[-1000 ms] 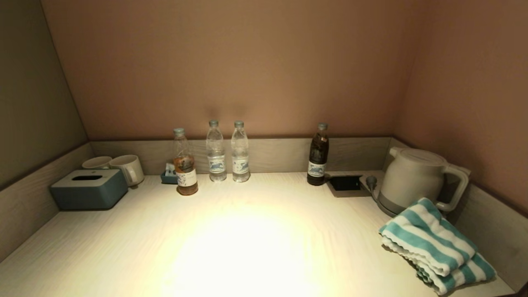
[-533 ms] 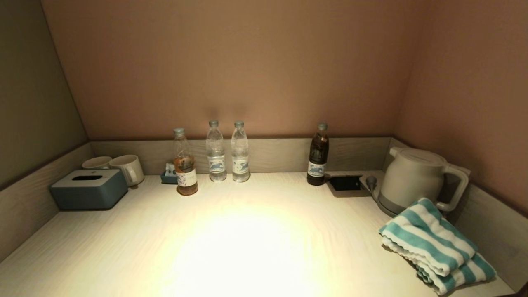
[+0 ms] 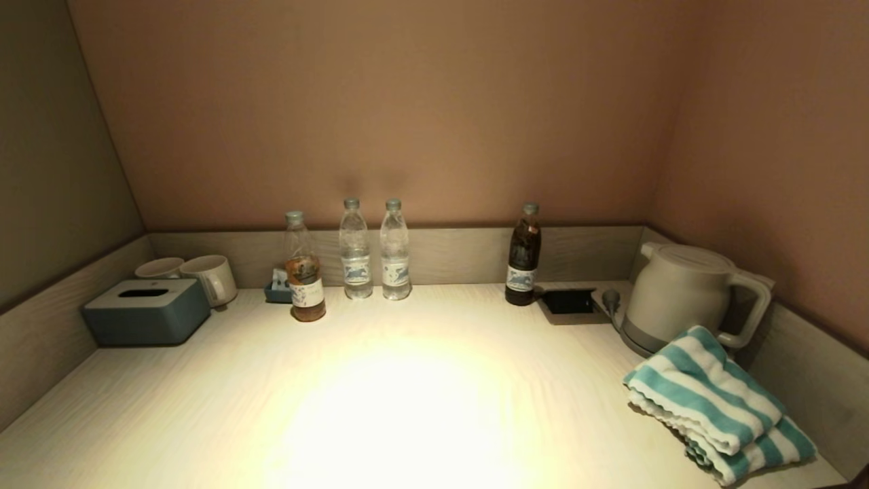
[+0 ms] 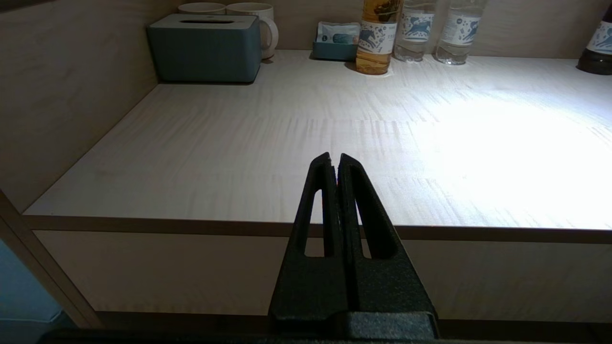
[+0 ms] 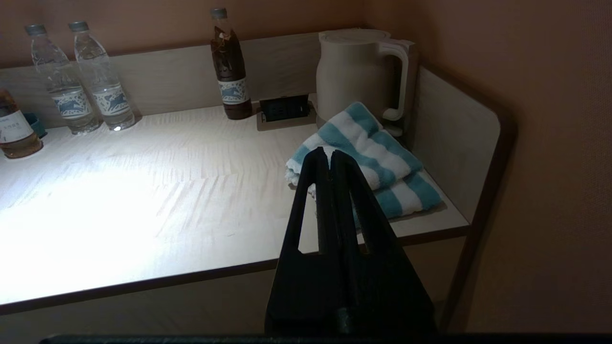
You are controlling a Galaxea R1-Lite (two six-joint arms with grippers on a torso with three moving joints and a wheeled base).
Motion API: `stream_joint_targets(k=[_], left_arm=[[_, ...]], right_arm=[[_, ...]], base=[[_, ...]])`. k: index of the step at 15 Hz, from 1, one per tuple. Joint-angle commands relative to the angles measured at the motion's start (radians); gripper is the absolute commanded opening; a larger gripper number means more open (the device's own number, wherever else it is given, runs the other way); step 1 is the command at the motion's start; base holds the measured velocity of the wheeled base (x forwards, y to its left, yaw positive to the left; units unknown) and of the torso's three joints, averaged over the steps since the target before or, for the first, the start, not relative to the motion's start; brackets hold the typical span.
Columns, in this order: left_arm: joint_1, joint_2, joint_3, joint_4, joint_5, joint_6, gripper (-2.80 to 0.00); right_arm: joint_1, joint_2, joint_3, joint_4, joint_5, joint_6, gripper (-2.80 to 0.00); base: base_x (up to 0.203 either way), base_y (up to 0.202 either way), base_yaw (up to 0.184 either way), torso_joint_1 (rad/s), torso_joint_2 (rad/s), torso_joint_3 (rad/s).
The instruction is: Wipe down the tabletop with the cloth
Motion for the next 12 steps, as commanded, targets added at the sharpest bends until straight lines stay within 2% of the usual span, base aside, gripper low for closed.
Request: stream_joint_targets(k=[1, 2, 7, 10, 12], left_arm=[[0.000, 0.002, 0.000, 0.000, 0.000, -0.001, -2.80], [0.000, 0.002, 0.000, 0.000, 0.000, -0.001, -2.80], [0.000, 0.002, 0.000, 0.000, 0.000, -0.001, -2.80], [0.000, 0.002, 0.000, 0.000, 0.000, -0.001, -2.80], [0.000, 0.002, 0.000, 0.000, 0.000, -0.001, -2.80]], right_arm=[[0.002, -0.091, 0.029, -0.007, 0.000, -0.076, -2.80], [0.002, -0.117, 0.037, -0.030, 0.003, -0.112, -2.80], [0.002, -0.121, 0.101, -0.132, 0.028, -0.120, -2.80], [0.002, -0.120, 0.260, -0.332, 0.068, -0.125, -2.80], [0.002, -0.122, 0.315, -0.405, 0.094, -0.125, -2.80]], base=[[0.000, 0.000, 0.000, 0.000, 0.00, 0.000], [0.000, 0.000, 0.000, 0.000, 0.00, 0.000], [0.000, 0.000, 0.000, 0.000, 0.00, 0.000], [0.000, 0.000, 0.000, 0.000, 0.00, 0.000], [0.000, 0.000, 0.000, 0.000, 0.00, 0.000]])
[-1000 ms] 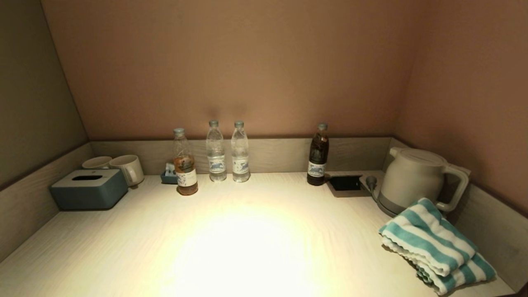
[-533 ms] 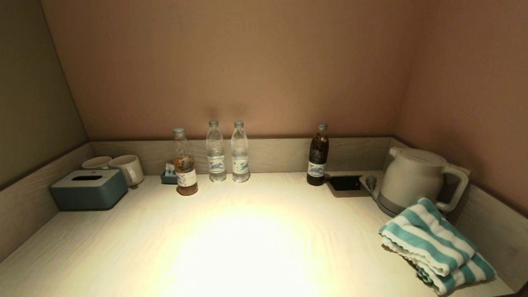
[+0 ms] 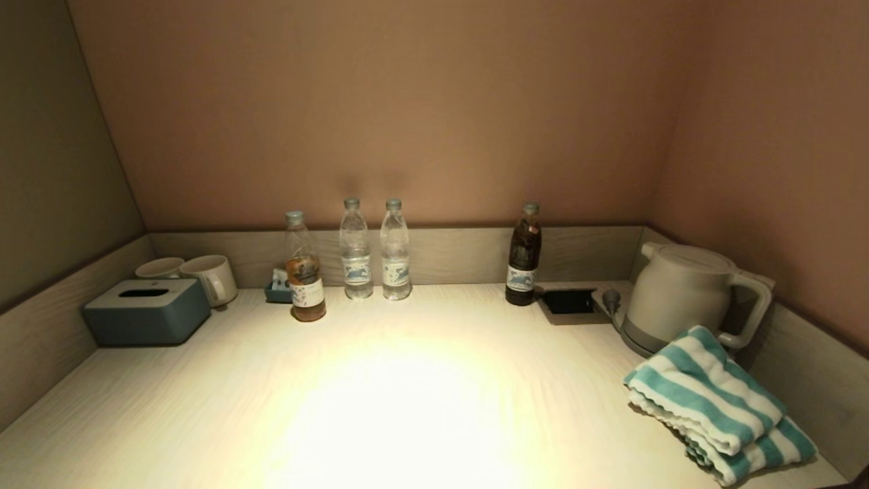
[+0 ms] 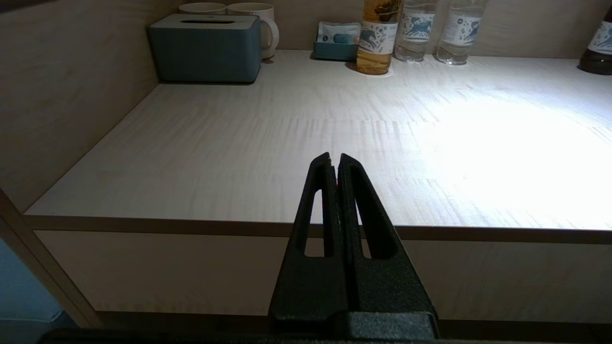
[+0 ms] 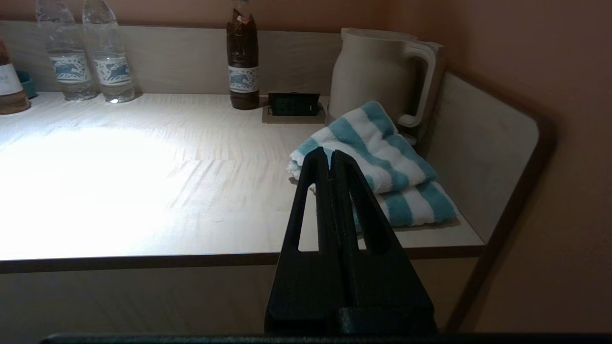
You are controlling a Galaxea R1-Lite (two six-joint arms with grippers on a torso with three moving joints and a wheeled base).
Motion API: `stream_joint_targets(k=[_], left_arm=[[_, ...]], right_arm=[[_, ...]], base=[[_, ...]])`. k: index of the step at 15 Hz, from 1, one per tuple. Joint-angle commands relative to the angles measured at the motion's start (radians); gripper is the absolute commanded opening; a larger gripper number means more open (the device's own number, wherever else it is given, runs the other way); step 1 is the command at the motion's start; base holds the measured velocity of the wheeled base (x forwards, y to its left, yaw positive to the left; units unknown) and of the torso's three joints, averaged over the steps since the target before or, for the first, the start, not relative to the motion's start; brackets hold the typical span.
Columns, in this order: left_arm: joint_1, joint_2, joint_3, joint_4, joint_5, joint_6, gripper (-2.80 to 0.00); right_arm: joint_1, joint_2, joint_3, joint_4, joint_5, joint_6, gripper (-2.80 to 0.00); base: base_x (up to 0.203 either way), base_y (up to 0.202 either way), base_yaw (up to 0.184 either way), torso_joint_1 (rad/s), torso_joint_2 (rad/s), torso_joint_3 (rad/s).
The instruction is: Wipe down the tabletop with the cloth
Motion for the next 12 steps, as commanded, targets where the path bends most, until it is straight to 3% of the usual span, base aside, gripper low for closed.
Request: stream_joint_targets(k=[1, 5, 9, 12], left_arm=[[0.000, 0.002, 0.000, 0.000, 0.000, 0.000, -2.80], [0.000, 0.002, 0.000, 0.000, 0.000, 0.000, -2.80], [0.000, 0.002, 0.000, 0.000, 0.000, 0.000, -2.80], [0.000, 0.002, 0.000, 0.000, 0.000, 0.000, -2.80]], right_arm=[[0.000, -0.002, 0.042, -0.192, 0.025, -0.001, -2.80], [0.000, -0.002, 0.182, -0.312, 0.050, -0.008, -2.80], [0.000, -0.002, 0.189, -0.287, 0.056, -0.008, -2.80], [0.000, -0.001, 0.189, -0.179, 0.057, -0.003, -2.80]], base=[[0.000, 0.000, 0.000, 0.000, 0.00, 0.000], [0.000, 0.000, 0.000, 0.000, 0.00, 0.000], [0.000, 0.000, 0.000, 0.000, 0.00, 0.000], [0.000, 0.000, 0.000, 0.000, 0.00, 0.000]])
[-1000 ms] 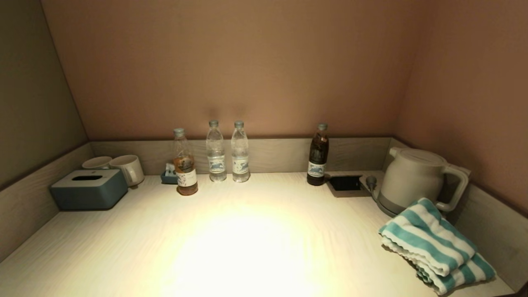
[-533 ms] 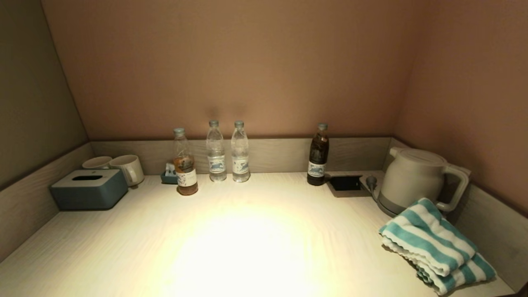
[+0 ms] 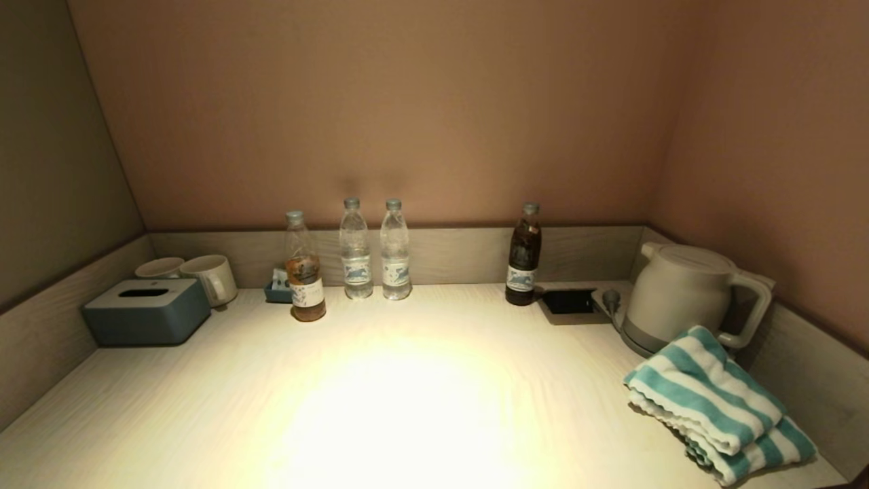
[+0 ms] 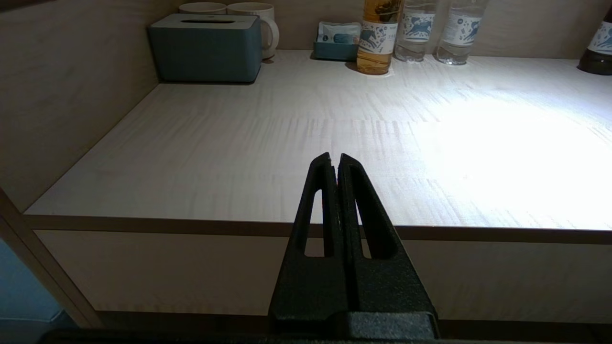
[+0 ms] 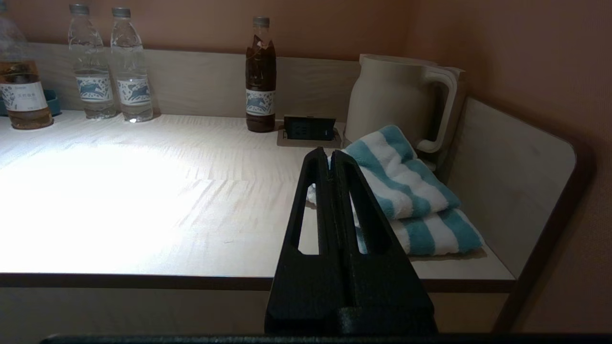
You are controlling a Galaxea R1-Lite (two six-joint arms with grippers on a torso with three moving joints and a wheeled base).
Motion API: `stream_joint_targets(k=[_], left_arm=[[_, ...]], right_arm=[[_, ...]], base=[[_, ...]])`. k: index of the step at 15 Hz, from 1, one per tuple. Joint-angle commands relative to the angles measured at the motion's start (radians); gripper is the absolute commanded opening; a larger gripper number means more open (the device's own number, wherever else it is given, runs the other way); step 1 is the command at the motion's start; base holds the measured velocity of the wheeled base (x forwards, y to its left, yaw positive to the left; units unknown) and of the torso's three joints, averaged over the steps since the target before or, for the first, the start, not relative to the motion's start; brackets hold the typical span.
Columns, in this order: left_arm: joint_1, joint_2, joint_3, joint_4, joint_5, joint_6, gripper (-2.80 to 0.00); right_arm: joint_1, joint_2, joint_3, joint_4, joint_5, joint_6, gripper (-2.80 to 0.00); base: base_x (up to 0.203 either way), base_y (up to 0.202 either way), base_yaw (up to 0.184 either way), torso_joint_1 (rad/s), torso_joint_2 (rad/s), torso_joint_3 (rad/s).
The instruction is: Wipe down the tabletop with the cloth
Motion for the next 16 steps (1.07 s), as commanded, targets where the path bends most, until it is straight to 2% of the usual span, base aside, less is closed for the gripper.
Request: stream_joint_targets(k=[1, 4, 16], left_arm=[[0.000, 0.002, 0.000, 0.000, 0.000, -0.001, -2.80], [0.000, 0.002, 0.000, 0.000, 0.000, -0.001, -2.80], [0.000, 0.002, 0.000, 0.000, 0.000, -0.001, -2.80]], right_arm=[[0.000, 0.001, 0.001, 0.105, 0.002, 0.004, -2.80], [0.000, 0.000, 0.001, 0.188, -0.003, 0.008, -2.80], [0.000, 0.000, 0.001, 0.190, -0.006, 0.015, -2.80]], base=[[0.000, 0.000, 0.000, 0.000, 0.00, 0.000], [0.000, 0.000, 0.000, 0.000, 0.00, 0.000], [0.000, 0.000, 0.000, 0.000, 0.00, 0.000]])
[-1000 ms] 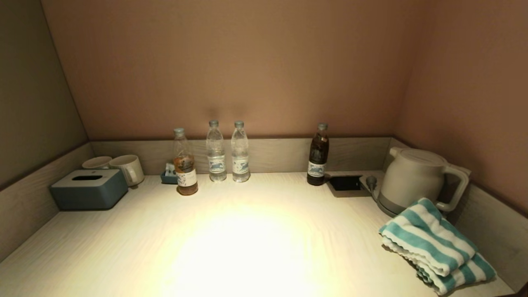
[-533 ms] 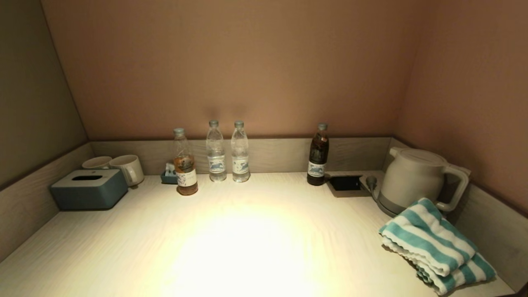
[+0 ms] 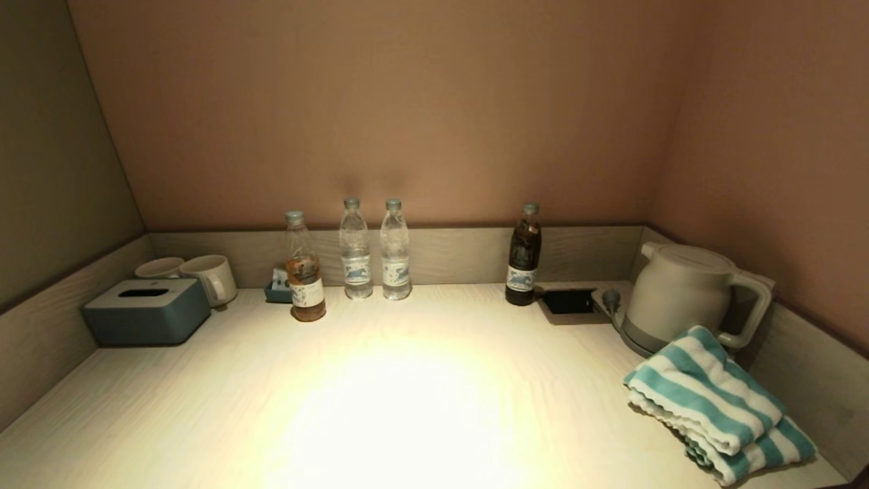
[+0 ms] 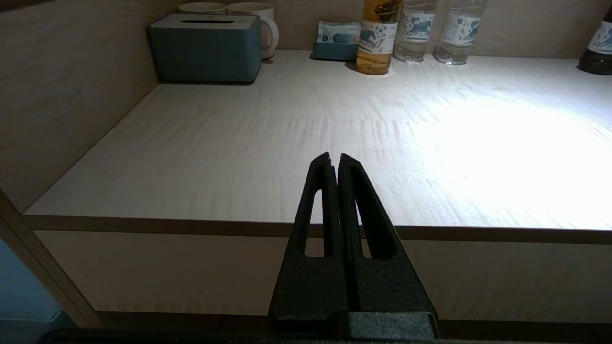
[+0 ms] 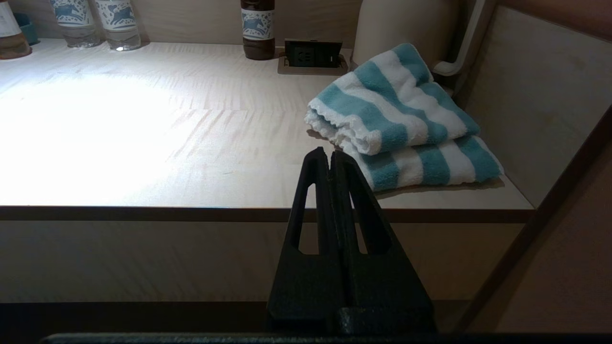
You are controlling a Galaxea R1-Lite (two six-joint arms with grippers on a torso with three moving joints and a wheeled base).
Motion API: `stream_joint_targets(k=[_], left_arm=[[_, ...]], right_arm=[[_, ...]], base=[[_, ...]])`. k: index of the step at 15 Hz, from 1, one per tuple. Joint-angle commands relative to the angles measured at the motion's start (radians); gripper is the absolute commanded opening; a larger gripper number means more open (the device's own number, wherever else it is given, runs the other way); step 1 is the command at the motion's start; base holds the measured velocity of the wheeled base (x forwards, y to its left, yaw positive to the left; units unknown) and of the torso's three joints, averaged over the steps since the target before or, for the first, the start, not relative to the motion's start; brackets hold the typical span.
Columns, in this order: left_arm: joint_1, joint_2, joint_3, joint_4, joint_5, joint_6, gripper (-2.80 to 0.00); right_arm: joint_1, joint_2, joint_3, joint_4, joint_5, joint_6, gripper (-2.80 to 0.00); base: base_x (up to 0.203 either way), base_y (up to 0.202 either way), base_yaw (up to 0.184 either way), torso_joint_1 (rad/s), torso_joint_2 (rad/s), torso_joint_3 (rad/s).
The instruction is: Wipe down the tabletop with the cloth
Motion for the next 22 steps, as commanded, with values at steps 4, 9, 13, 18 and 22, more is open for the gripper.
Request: stream_joint_targets(k=[4, 9, 13, 18, 22], left_arm=[[0.000, 0.002, 0.000, 0.000, 0.000, -0.001, -2.80], [0.000, 0.002, 0.000, 0.000, 0.000, -0.001, -2.80], [0.000, 0.002, 0.000, 0.000, 0.000, -0.001, -2.80], [0.000, 0.002, 0.000, 0.000, 0.000, -0.001, -2.80], [0.000, 0.002, 0.000, 0.000, 0.000, -0.001, -2.80]], right_arm=[[0.000, 0.000, 0.000, -0.002, -0.004, -0.003, -2.80], [0.000, 0.000, 0.000, -0.002, -0.003, -0.004, -2.80], [0.000, 0.000, 0.000, -0.002, -0.002, -0.003, -2.80], [0.000, 0.000, 0.000, -0.002, -0.002, -0.001, -2.80], [0.000, 0.000, 0.000, -0.002, -0.002, -0.003, -2.80]], base=[[0.000, 0.000, 0.000, 0.000, 0.00, 0.000], [0.000, 0.000, 0.000, 0.000, 0.00, 0.000], [0.000, 0.000, 0.000, 0.000, 0.00, 0.000], [0.000, 0.000, 0.000, 0.000, 0.00, 0.000], [0.000, 0.000, 0.000, 0.000, 0.00, 0.000]])
